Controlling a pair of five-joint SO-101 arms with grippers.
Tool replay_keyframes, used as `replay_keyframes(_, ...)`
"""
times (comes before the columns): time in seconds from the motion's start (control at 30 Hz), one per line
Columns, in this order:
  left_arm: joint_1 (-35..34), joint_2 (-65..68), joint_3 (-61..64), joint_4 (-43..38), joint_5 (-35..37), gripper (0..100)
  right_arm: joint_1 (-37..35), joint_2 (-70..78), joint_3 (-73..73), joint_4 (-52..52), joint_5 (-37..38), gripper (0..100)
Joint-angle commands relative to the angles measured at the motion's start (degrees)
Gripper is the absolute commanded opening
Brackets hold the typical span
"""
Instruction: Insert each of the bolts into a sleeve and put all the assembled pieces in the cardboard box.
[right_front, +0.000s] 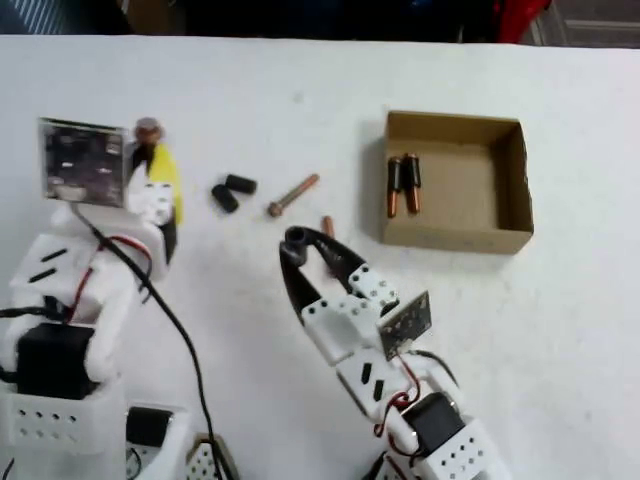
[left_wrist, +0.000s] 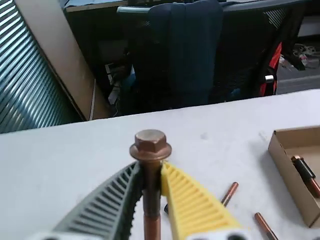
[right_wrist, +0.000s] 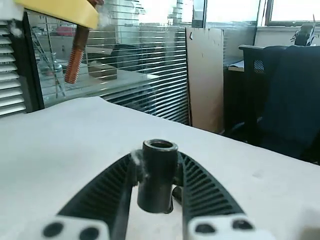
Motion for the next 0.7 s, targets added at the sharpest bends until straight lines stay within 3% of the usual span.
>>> replay_keyframes(0.0, 7.1, -1.5, -0.2, -2.7, -3.4, 2, -0.6, -0.8, 0.5, -2.1, 2.6, 1.7)
replay_keyframes(0.13, 11.6, -1.5, -0.9, -4.1, 0.6, 2, -0.6, -0.8, 0.5, -2.0, 6.5, 1.7)
replay_keyframes(0.4, 15.9, -1.5, -0.5, -10.5, 5.2, 2, -0.6, -0.8, 0.5, -1.7, 6.4, 1.7)
replay_keyframes(0.67, 22.8, -1.5, -0.5, -10.5, 14.0, 2, -0.6, -0.7, 0.5, -1.6, 6.4, 1.7)
